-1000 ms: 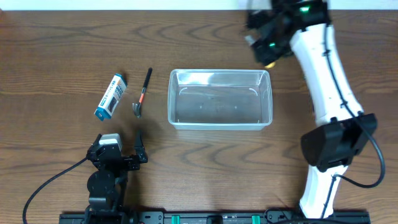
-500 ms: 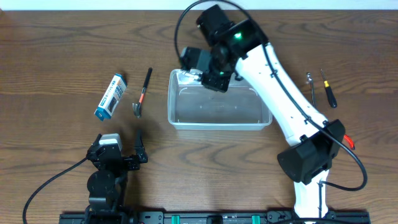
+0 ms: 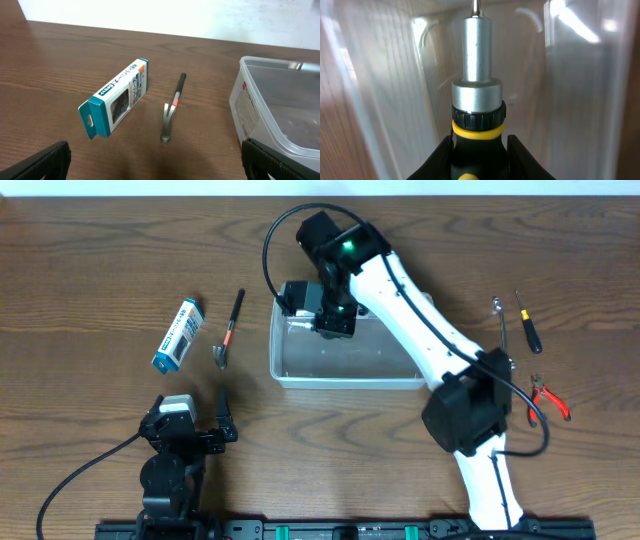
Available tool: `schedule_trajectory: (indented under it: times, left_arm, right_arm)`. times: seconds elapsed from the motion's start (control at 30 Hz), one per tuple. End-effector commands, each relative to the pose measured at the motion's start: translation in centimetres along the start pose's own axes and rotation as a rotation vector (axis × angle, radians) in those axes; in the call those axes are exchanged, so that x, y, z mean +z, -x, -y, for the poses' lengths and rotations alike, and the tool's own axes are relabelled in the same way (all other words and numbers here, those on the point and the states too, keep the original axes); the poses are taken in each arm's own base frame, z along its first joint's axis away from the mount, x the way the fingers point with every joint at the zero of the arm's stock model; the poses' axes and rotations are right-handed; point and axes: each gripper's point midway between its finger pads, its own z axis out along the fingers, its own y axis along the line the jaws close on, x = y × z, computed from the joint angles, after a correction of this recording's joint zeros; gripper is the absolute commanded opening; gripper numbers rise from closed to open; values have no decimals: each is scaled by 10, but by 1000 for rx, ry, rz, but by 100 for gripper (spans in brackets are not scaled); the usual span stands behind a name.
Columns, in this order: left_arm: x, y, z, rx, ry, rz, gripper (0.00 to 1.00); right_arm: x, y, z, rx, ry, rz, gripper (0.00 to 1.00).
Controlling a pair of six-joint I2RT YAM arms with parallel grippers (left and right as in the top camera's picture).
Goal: Pack container
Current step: 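Carry the screwdriver over the clear container and release it inside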
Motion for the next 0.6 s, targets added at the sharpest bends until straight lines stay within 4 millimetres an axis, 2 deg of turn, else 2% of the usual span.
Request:
schedule_trajectory:
  times: [0.0, 0.33, 0.47, 0.5, 0.57]
  left_arm:
    - [3, -11, -2, 11, 8, -25, 98]
    - [3, -11, -2, 11, 8, -25, 98]
    - [3, -11, -2, 11, 8, -25, 98]
    - [3, -11, -2, 11, 8, -25, 98]
    - [3, -11, -2, 11, 8, -25, 98]
  right_arm:
    - [20, -11, 3, 11, 49, -37, 1]
    - [88, -31, -4, 63, 178, -165, 2]
    - [99, -35, -6, 76, 196, -185, 3]
    - [100, -35, -6, 77, 198, -185, 6]
    - [100, -35, -5, 78, 196, -184, 20]
